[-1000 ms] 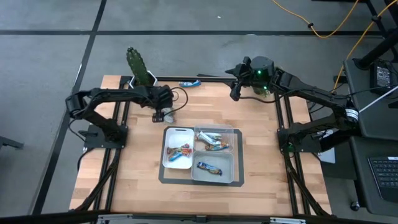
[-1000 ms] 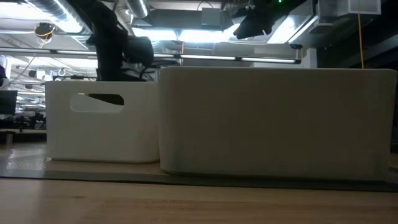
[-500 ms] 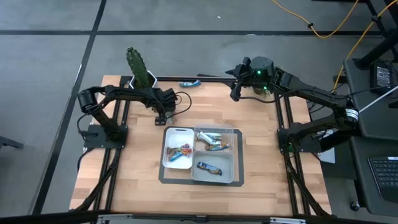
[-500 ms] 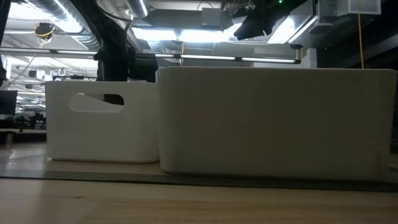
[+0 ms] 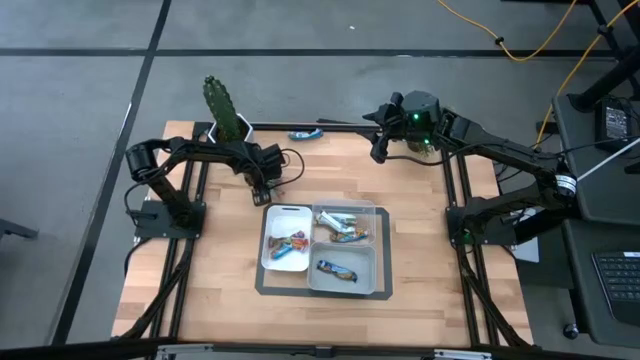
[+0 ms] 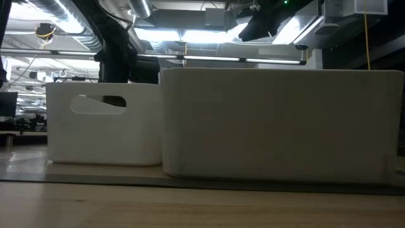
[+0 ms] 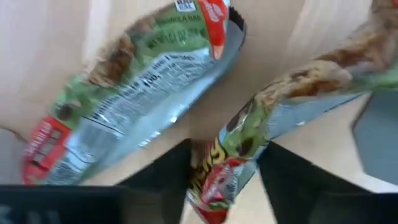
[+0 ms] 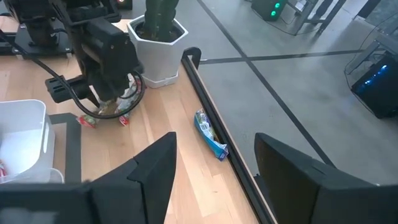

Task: Pick and place Granola Bars by type
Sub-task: Put the red granola bar into the white bin

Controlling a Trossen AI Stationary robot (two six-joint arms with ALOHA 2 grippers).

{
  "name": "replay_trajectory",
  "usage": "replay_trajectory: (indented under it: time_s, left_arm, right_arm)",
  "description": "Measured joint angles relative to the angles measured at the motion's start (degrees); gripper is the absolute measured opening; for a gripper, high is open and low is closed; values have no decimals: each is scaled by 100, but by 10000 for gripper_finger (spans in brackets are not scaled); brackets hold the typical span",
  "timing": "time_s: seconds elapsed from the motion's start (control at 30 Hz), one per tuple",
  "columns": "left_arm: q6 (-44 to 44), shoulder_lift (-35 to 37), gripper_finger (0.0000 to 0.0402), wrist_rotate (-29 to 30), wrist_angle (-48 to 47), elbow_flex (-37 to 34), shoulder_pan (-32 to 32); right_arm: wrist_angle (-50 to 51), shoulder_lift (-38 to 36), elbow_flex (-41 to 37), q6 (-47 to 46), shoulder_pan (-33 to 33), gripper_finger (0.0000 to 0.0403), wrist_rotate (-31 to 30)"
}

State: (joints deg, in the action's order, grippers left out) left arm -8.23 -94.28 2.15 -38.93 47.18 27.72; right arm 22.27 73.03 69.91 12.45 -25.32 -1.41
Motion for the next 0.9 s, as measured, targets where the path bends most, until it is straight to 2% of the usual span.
replay_trajectory:
  time_s: [0.17,0.27,0.4,0.57,0.73,0.9]
  left_arm:
    - [450,-33,66,-322,-660,260,-8]
    - [539,45,23,-317,-1203,614,-47]
    - [764,456,26,-106,-1655,1118,-197]
    - [1424,1248,35,163,-1697,2059,-544]
    - [1973,2016,18,891,-1529,3242,-1059]
    - [2434,2671,29,1602,-1475,4015,-1617]
  right_arm:
    - [11,0,0,2,2,218,1]
    - [50,0,0,4,2,218,0]
    - [63,0,0,18,2,218,2]
    - [297,0,0,22,0,218,0]
    - [483,0,0,9,1,218,2]
    - [573,0,2,24,0,218,7]
